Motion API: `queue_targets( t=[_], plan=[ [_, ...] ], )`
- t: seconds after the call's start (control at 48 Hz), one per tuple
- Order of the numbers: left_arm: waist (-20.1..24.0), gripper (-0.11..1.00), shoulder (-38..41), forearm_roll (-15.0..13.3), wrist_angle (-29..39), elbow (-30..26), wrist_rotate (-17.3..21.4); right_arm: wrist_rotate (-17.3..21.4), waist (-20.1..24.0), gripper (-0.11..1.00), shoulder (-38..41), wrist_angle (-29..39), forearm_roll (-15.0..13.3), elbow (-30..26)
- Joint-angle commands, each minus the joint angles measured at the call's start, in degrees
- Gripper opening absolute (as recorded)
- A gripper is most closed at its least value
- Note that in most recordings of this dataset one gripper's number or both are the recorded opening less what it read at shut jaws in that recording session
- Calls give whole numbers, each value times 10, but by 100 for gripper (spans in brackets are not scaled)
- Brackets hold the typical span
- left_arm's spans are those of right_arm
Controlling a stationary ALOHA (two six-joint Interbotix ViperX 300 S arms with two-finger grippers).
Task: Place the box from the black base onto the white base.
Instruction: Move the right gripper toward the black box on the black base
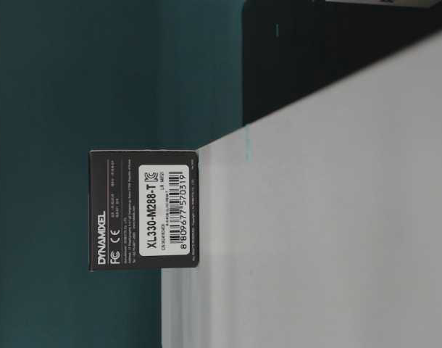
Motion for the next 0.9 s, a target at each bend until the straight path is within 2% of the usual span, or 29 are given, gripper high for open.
queue_targets(
  t=[0.0,0.333,0.646,0.75,0.875],
  plan=[
    [-3,-2,3,2,-2,-17,0,2,18,5,37,18,2,-33],
    [-13,-2,4,1,0,-18,0,2,61,5,142,40,-5,-91],
    [-14,-2,6,1,1,-17,-1,16,60,13,159,98,-9,-94],
    [-17,-2,8,1,1,-17,-1,41,52,26,157,107,-9,-92],
    [-18,-2,10,2,1,-17,0,57,56,62,161,107,-10,-91]
  ],
)
